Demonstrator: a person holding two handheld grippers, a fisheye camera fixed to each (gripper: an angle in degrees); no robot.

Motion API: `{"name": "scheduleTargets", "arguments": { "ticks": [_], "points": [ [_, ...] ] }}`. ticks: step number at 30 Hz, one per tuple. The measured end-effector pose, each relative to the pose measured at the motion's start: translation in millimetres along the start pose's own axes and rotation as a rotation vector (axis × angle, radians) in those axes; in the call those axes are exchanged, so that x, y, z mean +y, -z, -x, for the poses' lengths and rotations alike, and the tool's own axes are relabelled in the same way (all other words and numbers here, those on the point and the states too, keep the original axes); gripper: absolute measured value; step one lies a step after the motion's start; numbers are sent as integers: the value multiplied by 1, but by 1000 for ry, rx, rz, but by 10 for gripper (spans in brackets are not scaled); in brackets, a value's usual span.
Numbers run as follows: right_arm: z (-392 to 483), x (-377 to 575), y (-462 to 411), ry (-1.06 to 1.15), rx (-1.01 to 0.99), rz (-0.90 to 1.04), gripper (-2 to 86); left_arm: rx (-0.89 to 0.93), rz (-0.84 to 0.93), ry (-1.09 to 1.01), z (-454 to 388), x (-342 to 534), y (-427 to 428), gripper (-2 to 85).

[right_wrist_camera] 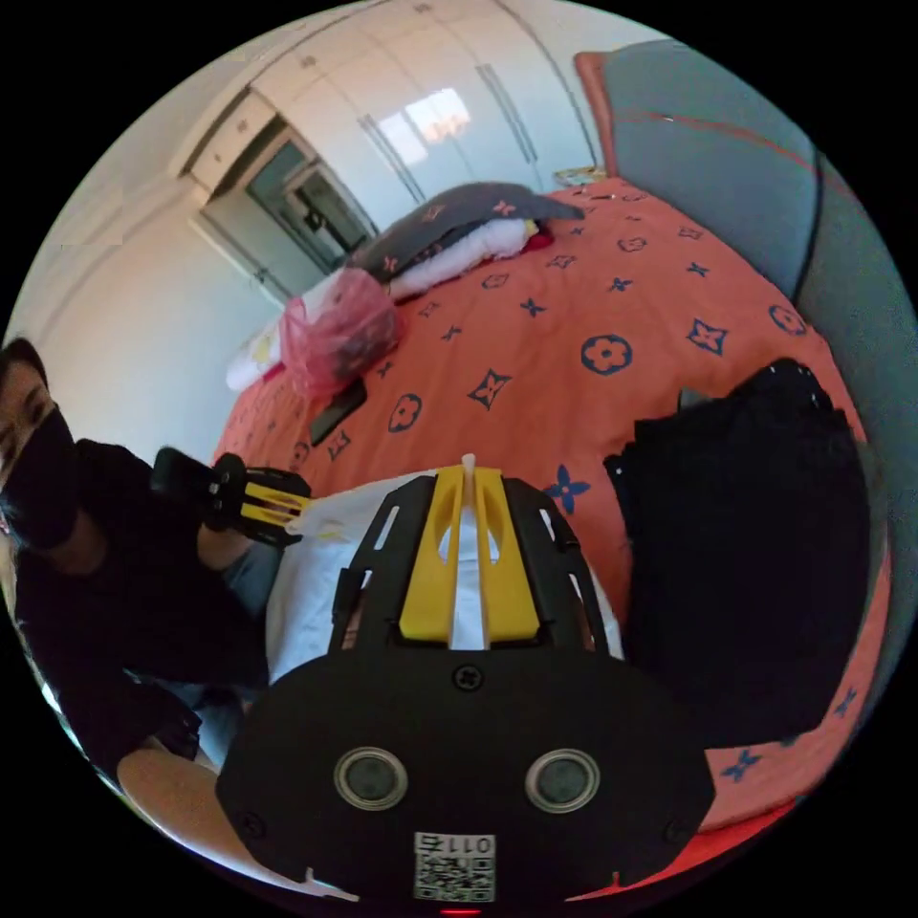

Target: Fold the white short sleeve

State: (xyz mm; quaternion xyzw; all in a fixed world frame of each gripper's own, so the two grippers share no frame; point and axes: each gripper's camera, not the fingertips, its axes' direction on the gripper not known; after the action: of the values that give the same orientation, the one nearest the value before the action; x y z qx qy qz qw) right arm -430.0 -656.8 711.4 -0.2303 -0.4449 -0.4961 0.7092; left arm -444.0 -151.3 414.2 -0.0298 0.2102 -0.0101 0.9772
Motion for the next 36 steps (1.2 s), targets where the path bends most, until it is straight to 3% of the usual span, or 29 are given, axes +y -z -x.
{"name": "scheduleTargets", "arguments": {
  "ticks": [4, 8, 11, 15, 19, 22, 25, 28, 29, 30, 32, 34, 36],
  "points": [
    [-11, 46, -2, -33, 65, 28, 48, -26, 138, -238, -52, -2, -21, -1],
    [-32, 92, -5, -206, 136, 168, 82, -23, 322, -473, -110, 8, -57, 6],
    [-31, 103, 6, -267, 252, 252, 73, -100, 296, -540, -123, 10, -50, 10],
    [8, 91, 4, -125, 239, 246, 25, 27, 252, -356, -92, 1, -38, 11],
    [28, 89, -37, -73, 187, 328, 10, 105, 269, -332, -79, 2, -37, 10],
    [27, 118, -87, -50, 399, 606, 10, 121, 312, -409, -71, 4, -30, 6],
    [31, 151, -86, -80, 437, 552, 11, 177, 416, -397, -34, 10, -17, 0],
    [28, 180, -71, -186, 379, 468, 15, 323, 308, -101, 28, 11, -3, 0],
    [29, 191, -67, -217, 367, 448, 17, 466, 188, -1, 46, 10, 2, 0],
    [32, 201, -63, -233, 370, 438, 23, 610, 56, 42, 55, 8, 5, 0],
    [43, 216, -56, -223, 408, 424, 39, 686, -19, 111, 58, 2, -3, 1],
    [55, 231, -41, -220, 432, 393, 65, 593, 119, 161, 55, 1, -29, 1],
    [65, 261, -12, -243, 590, 390, 81, 456, 385, 186, 60, 15, -67, 1]
  ]
}}
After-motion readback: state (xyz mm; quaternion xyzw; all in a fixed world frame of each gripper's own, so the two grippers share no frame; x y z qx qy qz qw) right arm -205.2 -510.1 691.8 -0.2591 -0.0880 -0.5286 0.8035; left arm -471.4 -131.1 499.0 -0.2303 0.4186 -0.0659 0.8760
